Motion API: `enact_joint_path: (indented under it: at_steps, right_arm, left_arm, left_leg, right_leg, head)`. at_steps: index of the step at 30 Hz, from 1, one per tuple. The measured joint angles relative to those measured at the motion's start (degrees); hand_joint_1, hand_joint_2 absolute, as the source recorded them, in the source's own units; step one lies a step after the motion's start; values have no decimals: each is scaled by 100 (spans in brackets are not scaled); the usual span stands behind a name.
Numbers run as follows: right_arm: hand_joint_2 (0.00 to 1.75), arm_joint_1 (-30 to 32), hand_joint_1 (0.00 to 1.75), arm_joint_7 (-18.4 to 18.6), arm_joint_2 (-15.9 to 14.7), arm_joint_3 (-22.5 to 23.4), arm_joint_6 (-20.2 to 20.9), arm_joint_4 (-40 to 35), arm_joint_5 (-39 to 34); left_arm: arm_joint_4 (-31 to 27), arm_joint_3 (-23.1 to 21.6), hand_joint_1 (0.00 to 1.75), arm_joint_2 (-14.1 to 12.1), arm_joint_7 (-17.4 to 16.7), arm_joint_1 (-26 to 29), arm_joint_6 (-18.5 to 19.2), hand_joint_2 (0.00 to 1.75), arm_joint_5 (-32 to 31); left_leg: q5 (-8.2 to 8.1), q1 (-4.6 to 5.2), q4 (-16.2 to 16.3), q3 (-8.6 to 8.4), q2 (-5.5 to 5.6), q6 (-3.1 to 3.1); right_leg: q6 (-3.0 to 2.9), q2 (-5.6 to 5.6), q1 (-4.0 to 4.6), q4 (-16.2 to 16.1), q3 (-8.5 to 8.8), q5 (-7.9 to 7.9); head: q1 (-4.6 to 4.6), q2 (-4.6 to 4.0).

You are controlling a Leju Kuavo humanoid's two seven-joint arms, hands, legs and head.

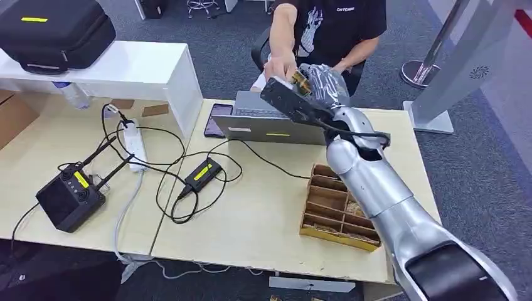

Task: Pass the card to the sensor for recognition and then transmit it.

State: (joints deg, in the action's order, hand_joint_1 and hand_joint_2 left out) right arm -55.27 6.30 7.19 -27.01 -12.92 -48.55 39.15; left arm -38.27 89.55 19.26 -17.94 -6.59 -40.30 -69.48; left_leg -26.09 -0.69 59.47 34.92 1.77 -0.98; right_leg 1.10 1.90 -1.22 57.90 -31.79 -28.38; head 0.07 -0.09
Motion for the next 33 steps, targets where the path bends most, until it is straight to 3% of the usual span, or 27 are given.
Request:
enact_joint_path:
  at_steps: [8, 14, 23, 33]
  right_arm:
    - [175, 281, 0, -713, 44, 172, -155, 217, -892]
    - [175, 723, 0, -1239, -4, 349, -334, -172, -1246]
    - [175, 2433, 0, -1738, -507, 371, -671, -2112, -1662]
    - [175, 4422, 0, -2544, -1129, 422, -636, -3824, -2383]
  left_arm:
    - [0, 0, 0, -2, -81, 1, 0, 0, 50]
    - [-2, 0, 0, -2, -177, 3, 0, 0, 140]
    - [-2, 0, 0, -4, -367, 10, 0, 0, 343]
    - [-7, 2, 0, -7, -474, 15, 0, 0, 411]
  left_leg:
    - [0, 0, 0, 2, 1, 0]
    - [-1, 0, 1, 2, 0, 0]
    - [-8, 0, 1, 8, 6, 6]
    - [-13, 1, 0, 14, 8, 6]
  right_leg:
    - [0, -1, 0, -1, -4, -1]
    - [0, -1, -1, -2, -7, -1]
    - [2, -9, -1, -7, -5, -4]
    - [6, -12, -1, -9, -7, -10]
  head:
    - [2, 0]
    - [0, 0]
    - [0, 0]
    - [0, 0]
